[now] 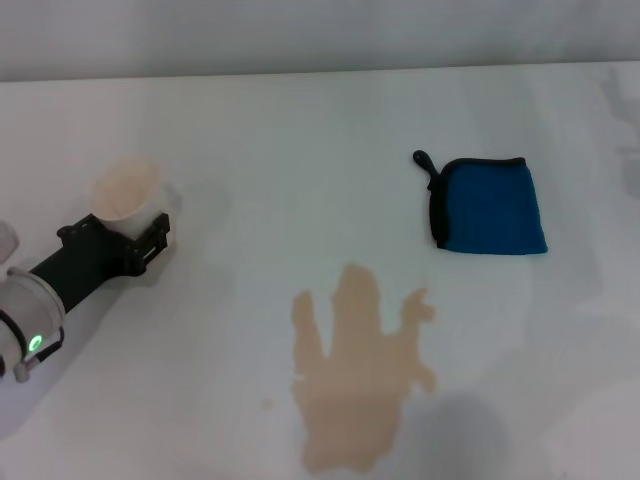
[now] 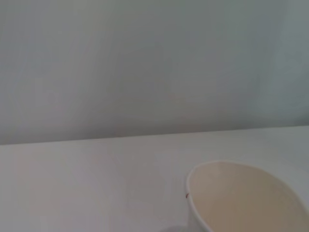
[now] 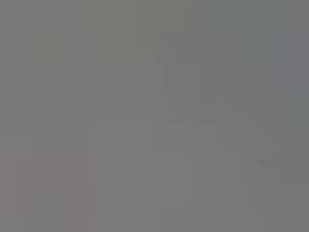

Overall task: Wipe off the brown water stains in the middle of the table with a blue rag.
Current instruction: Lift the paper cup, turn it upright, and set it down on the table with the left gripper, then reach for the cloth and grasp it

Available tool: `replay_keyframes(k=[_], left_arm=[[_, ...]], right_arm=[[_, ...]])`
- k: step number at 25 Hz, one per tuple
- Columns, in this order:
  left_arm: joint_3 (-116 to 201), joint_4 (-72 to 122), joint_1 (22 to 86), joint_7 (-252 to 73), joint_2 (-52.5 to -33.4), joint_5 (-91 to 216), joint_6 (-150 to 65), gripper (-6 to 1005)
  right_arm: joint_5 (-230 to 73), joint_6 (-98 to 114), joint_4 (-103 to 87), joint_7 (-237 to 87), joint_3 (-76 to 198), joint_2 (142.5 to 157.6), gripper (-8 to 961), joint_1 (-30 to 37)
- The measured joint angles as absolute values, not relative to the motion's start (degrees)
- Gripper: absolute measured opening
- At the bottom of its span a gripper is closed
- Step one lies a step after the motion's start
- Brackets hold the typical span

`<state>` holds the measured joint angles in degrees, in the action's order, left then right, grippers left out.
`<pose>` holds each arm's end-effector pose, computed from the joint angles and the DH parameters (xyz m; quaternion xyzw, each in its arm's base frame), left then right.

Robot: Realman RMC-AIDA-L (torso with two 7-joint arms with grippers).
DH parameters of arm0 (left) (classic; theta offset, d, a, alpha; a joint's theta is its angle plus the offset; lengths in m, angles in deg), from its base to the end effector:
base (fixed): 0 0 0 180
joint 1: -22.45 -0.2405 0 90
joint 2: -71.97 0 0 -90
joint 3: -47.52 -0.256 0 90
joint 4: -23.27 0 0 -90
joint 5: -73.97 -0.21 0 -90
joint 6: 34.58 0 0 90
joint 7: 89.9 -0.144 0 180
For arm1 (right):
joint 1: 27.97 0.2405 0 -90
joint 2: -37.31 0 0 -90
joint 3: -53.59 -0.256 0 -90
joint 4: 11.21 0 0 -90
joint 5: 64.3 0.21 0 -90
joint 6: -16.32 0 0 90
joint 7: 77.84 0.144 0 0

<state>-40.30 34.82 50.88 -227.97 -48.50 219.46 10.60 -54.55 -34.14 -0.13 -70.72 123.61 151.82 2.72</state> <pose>-0.3193 0.3399 -0.0806 -0.8383 -0.3226 -0.1982 0.3924 0.3659 0.3904 0.0877 -0.5733 0.2825 0.2454 0.7289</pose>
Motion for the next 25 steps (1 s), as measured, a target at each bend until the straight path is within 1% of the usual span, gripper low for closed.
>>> replay_keyframes(k=[9,12,17,25], left_arm=[[-40.7,34.4,49.9,-227.5,-48.54,220.2,12.8,697],[-40.7,34.7,48.6,-227.3,-48.53,221.1,13.6,730],[-40.7,34.9,47.2,-227.3,-48.36,221.1,16.8,887],[-40.7,34.9,45.3,-227.0,-48.31,221.3,18.8,888]], right_arm=[[-54.6,-34.2,-0.1,-70.7,124.0,151.84,827,2.8],[-54.6,-34.2,-0.1,-70.8,124.1,151.91,827,2.5],[-54.7,-34.4,-0.1,-70.8,124.1,152.02,827,2.1],[-54.7,-34.5,-0.1,-70.8,124.2,152.11,827,1.9]])
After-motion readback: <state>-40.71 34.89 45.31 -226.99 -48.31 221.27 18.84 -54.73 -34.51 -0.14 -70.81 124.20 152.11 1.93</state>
